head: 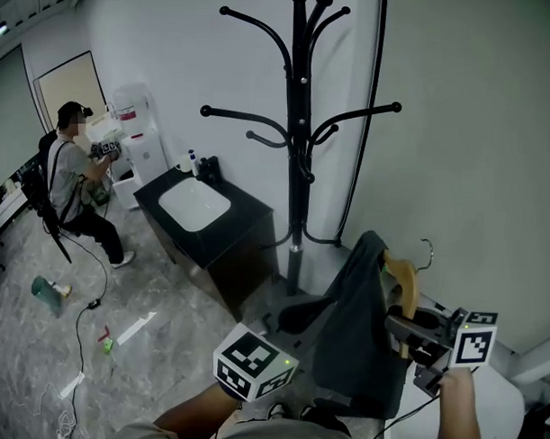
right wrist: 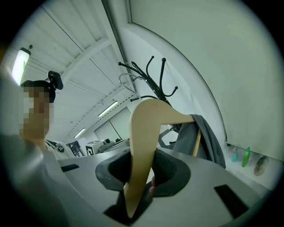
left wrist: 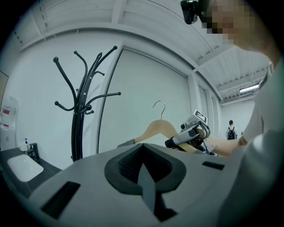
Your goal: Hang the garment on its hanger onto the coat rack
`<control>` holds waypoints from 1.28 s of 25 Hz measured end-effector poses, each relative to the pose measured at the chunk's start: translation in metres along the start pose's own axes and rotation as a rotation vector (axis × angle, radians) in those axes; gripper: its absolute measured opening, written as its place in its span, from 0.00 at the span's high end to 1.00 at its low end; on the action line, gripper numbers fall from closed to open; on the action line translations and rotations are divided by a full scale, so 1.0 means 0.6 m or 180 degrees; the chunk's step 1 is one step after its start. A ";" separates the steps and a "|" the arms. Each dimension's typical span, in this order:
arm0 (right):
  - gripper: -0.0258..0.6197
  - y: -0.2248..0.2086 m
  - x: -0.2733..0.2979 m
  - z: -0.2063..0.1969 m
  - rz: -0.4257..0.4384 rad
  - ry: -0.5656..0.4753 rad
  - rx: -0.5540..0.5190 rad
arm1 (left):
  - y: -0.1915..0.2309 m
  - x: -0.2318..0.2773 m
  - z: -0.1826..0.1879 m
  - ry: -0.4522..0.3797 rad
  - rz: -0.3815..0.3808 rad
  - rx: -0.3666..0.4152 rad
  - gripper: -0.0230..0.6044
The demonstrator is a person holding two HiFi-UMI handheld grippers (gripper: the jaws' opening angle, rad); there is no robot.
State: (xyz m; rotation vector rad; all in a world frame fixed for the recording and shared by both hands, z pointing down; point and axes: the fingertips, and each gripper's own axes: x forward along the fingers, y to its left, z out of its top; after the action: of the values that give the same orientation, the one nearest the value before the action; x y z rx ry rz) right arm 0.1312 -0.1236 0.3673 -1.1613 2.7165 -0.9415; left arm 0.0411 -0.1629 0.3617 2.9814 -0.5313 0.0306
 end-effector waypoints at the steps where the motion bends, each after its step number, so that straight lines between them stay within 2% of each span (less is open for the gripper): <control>1: 0.78 -0.014 0.006 0.013 0.0015 0.0006 -0.0003 | 0.011 0.009 0.002 -0.0010 0.0020 0.0000 0.95; 7: 0.78 -0.117 0.030 0.090 0.0105 0.0175 -0.0087 | 0.071 0.097 0.011 -0.0047 0.0133 0.0002 0.95; 12: 0.78 -0.210 0.047 0.169 0.0325 0.0402 -0.0144 | 0.122 0.223 0.051 -0.0096 0.0288 0.0027 0.96; 16: 0.78 -0.255 0.064 0.218 0.0558 0.0604 -0.0202 | 0.147 0.300 0.087 -0.0177 0.0452 0.0046 0.96; 25: 0.78 -0.330 0.146 0.269 0.0959 0.1017 -0.0470 | 0.194 0.395 0.106 -0.0234 0.0799 0.0106 0.96; 32: 0.78 -0.365 0.220 0.310 0.1099 0.1168 -0.0609 | 0.248 0.410 0.114 -0.0199 0.0992 0.0124 0.96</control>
State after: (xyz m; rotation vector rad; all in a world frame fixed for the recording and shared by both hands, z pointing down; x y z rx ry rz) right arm 0.2264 -0.4251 0.3607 -0.5406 3.2104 -0.9363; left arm 0.2204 -0.3938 0.3195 2.9126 -1.0080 -0.0261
